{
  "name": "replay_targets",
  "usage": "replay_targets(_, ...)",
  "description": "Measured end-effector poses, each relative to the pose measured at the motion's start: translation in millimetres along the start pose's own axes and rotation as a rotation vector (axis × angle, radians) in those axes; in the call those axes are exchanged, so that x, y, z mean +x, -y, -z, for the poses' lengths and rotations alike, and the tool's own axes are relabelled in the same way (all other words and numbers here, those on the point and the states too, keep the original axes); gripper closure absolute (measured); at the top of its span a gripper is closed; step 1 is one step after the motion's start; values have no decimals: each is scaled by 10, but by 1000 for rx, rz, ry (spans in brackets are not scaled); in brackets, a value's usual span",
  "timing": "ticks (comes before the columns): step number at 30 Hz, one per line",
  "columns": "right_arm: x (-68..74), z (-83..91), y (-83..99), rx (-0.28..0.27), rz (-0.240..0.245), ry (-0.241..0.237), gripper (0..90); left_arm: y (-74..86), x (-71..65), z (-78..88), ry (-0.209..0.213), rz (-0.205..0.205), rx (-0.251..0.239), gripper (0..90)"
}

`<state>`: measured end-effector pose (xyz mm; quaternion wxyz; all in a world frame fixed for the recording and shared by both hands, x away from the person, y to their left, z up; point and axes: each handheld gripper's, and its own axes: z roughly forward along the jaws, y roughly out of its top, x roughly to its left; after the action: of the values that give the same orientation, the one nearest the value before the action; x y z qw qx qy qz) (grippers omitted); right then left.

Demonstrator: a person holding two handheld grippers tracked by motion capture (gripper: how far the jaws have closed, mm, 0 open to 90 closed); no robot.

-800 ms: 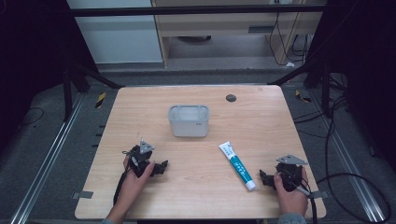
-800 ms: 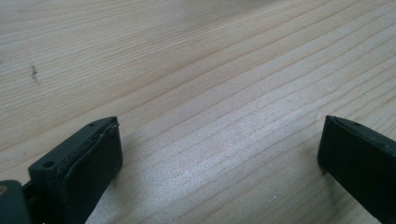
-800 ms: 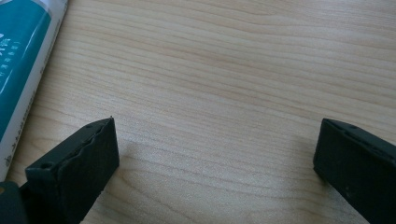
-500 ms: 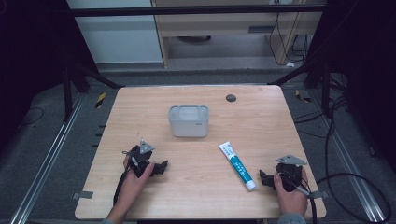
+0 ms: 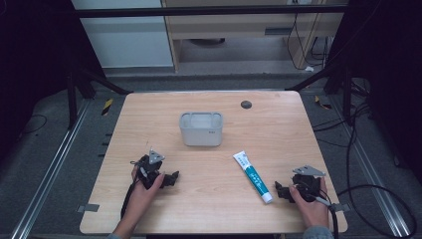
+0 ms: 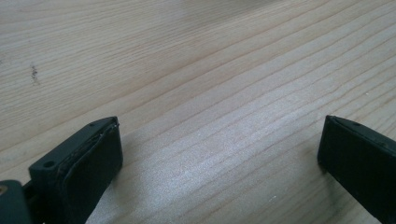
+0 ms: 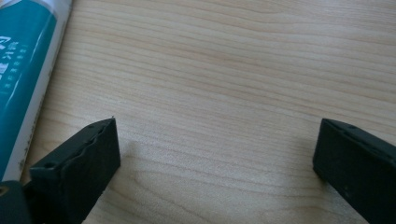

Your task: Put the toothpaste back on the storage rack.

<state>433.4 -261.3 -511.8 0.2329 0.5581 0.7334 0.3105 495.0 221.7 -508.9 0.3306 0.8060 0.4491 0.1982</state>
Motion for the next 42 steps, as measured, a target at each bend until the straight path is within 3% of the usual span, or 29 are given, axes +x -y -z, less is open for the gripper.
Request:
replay_targets(2, 14, 30, -56, 1, -12, -5, 82, 0, 0, 0, 0, 0, 1, 0)
replay_targets(4, 38, 80, -116, -13, 1, -4, 65, 0, 0, 0, 0, 0, 1, 0)
replay_targets(7, 108, 193, -269, -25, 33, 17, 139, 0, 0, 1, 0, 1, 1, 0)
replay_targets(8, 191, 263, -375, -32, 79, 43, 146, 0, -1, 1, -1, 1, 1, 0)
replay_targets(11, 300, 329, -473, -59, 128, 53, 145, 0, -2, 1, -1, 2, 1, 0)
replay_targets(12, 445, 375, -567, -59, 211, 93, 129, 0, -2, 1, -1, 3, 1, 0)
replay_targets(14, 491, 380, -593, -63, 231, 106, 128, 1, -2, 1, -2, 3, 1, 0)
replay_targets(16, 621, 377, -663, -62, 306, 142, 120, 1, -2, 1, -2, 3, 1, 0)
replay_targets(18, 710, 347, -711, -56, 351, 153, 120, 1, -2, 1, -2, 3, 1, 0)
replay_targets(26, 924, 238, -917, 24, 360, 73, 172, 1, -2, 1, -2, 3, 1, 0)
replay_targets(35, 1031, 195, -1077, 67, 394, 5, 246, 1, -2, 1, -2, 3, 1, 0)
replay_targets(42, 1067, 72, -1221, 123, 370, -51, 274, 1, -2, 1, -2, 3, 1, 0)
